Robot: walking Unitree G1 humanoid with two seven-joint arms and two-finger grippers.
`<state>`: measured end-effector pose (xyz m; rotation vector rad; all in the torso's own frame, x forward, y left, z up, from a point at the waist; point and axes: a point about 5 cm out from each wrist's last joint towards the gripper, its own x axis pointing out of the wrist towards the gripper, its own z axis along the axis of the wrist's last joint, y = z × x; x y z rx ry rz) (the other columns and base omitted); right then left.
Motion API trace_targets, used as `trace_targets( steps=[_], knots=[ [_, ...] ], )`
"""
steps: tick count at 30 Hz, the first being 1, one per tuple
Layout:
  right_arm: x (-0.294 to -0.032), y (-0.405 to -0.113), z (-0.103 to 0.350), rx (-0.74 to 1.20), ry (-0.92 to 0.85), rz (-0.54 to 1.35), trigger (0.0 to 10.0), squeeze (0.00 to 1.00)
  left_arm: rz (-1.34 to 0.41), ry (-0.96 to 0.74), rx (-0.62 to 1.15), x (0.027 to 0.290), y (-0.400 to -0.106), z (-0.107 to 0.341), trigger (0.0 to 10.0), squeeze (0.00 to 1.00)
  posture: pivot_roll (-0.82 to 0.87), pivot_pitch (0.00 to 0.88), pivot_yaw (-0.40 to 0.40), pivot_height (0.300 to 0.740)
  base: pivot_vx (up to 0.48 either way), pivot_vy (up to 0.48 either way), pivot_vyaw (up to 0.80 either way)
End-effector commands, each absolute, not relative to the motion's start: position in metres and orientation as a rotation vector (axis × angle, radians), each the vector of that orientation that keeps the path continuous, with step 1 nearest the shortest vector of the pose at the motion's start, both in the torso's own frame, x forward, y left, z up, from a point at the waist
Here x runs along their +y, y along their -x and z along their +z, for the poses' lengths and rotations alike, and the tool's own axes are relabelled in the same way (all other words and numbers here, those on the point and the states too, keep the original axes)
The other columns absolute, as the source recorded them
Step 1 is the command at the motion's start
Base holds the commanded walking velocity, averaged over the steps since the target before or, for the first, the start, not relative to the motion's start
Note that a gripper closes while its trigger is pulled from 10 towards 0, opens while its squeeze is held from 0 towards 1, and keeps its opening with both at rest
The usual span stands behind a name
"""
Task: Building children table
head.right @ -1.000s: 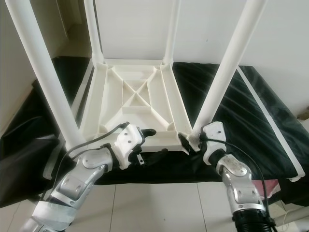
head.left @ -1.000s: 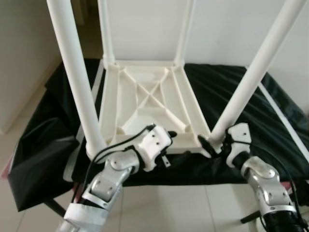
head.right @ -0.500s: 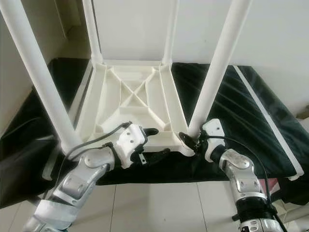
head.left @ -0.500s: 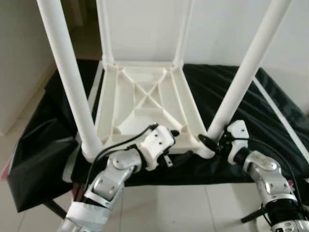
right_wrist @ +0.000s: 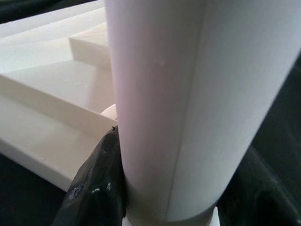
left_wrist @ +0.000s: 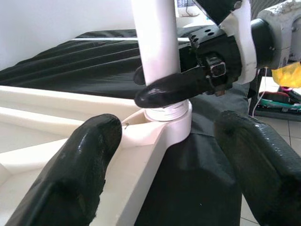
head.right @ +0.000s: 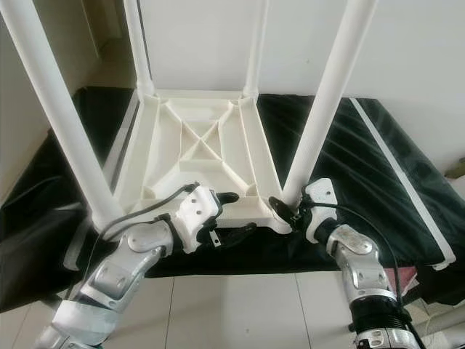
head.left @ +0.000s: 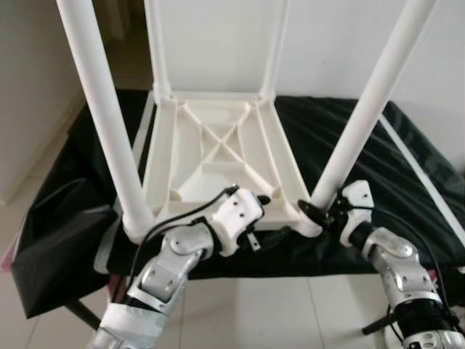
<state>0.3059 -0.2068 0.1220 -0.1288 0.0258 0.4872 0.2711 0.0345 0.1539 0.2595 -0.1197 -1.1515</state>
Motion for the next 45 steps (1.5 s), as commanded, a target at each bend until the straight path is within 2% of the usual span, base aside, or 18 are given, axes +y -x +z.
trace_targets(
  steps=[1,8,13,18,23,25,27,29,36,37,39,40,45],
  knots=[
    [-0.212,-0.306,0.119,0.040,0.130,0.434,10.0,0.00,-1.129,-0.257,-0.111,0.034,-0.272,0.151,10.0,0.00,-0.03,0.020,-0.037,0.740,0.000,0.000,0.00],
    [-0.210,-0.306,0.119,0.020,0.093,0.312,10.0,0.00,-1.137,-0.255,-0.108,0.034,-0.270,0.150,10.0,0.00,-0.04,0.025,-0.030,0.740,0.000,0.000,0.00],
    [-0.207,-0.307,0.118,0.024,0.003,0.130,10.0,0.00,-1.145,-0.255,-0.101,0.034,-0.269,0.149,10.0,0.00,-0.04,0.024,-0.032,0.740,0.000,0.000,0.00],
    [-0.204,-0.307,0.117,0.029,-0.023,0.083,10.0,0.00,-1.146,-0.255,-0.101,0.033,-0.269,0.148,10.0,0.00,-0.03,0.018,-0.033,0.740,0.000,0.000,0.00],
    [-0.197,-0.311,0.116,0.033,-0.069,-0.032,10.0,0.00,-1.149,-0.256,-0.101,0.033,-0.269,0.148,10.0,0.00,-0.03,0.010,-0.037,0.740,0.000,0.000,0.00],
    [-0.192,-0.314,0.114,0.031,-0.114,-0.135,10.0,0.00,-1.149,-0.257,-0.102,0.032,-0.268,0.148,10.0,0.00,-0.02,0.003,-0.045,0.740,0.000,0.000,0.00],
    [-0.192,-0.314,0.114,0.031,-0.114,-0.135,10.0,0.00,-1.149,-0.257,-0.102,0.032,-0.268,0.148,10.0,0.00,-0.02,0.003,-0.045,0.740,0.000,0.000,0.00],
    [-0.183,-0.314,0.113,0.023,-0.156,-0.240,10.0,0.00,-1.141,-0.259,-0.105,0.033,-0.269,0.148,10.0,0.00,-0.01,0.000,-0.044,0.740,0.000,0.000,0.00],
    [-0.169,-0.314,0.112,0.019,-0.131,-0.249,10.0,0.00,-1.139,-0.265,-0.105,0.034,-0.268,0.147,10.0,0.00,-0.01,0.000,-0.039,0.740,0.000,0.000,0.00],
    [-0.170,-0.313,0.111,0.025,-0.152,-0.256,10.0,0.71,-1.139,-0.267,-0.105,0.034,-0.268,0.147,10.0,0.00,-0.01,0.000,-0.039,0.740,0.000,0.000,0.00],
    [-0.171,-0.313,0.111,0.029,-0.169,-0.263,10.0,0.71,-1.139,-0.268,-0.106,0.034,-0.269,0.147,10.0,0.00,-0.01,0.000,-0.039,0.740,0.000,0.000,0.00],
    [-0.173,-0.312,0.110,0.031,-0.169,-0.265,10.0,1.00,-1.139,-0.268,-0.106,0.034,-0.269,0.147,10.0,0.00,-0.02,0.000,-0.037,0.740,0.000,0.000,0.00],
    [-0.176,-0.311,0.111,0.022,-0.164,-0.271,10.0,1.00,-1.139,-0.269,-0.106,0.034,-0.269,0.147,10.0,0.00,-0.02,0.000,-0.036,0.740,0.000,0.000,0.00]
  ],
)
